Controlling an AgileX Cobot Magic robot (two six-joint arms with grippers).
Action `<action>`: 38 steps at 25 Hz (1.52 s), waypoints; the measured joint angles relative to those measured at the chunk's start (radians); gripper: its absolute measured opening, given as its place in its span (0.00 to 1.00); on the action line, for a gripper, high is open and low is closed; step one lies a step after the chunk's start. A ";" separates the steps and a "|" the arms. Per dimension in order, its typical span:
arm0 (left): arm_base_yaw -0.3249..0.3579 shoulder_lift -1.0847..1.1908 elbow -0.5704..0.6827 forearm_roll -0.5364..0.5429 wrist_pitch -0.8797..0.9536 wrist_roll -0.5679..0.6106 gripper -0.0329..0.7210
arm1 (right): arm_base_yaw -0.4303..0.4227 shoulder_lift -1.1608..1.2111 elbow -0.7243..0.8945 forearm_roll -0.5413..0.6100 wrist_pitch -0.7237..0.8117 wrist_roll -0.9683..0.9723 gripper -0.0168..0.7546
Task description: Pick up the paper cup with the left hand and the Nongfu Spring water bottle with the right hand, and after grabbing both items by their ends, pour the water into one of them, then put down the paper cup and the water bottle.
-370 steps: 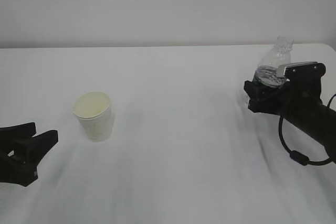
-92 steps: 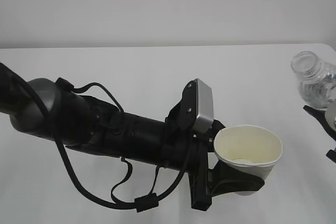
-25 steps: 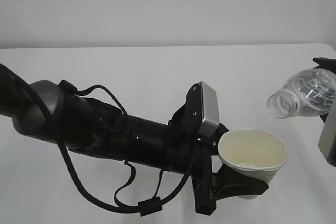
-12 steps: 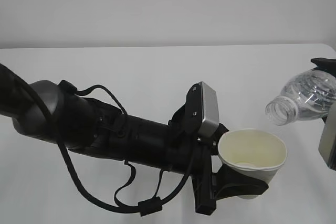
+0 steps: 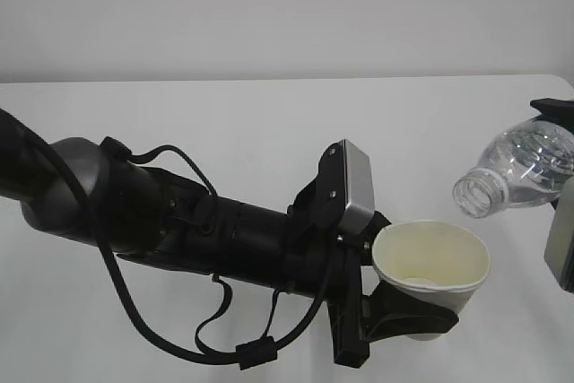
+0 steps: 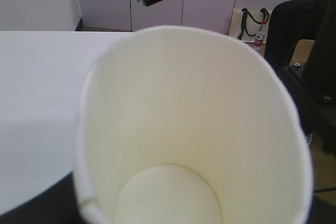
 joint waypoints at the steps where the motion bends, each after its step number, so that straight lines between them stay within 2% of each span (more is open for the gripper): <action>1: 0.000 0.000 0.000 0.000 0.000 0.000 0.62 | 0.000 0.000 0.000 0.000 0.000 -0.001 0.63; 32: 0.000 0.000 0.000 0.000 0.000 0.000 0.62 | 0.000 0.000 0.000 0.000 -0.004 -0.044 0.63; 38: 0.000 0.000 0.000 0.000 0.000 -0.030 0.62 | 0.000 0.000 0.000 0.002 -0.004 -0.048 0.63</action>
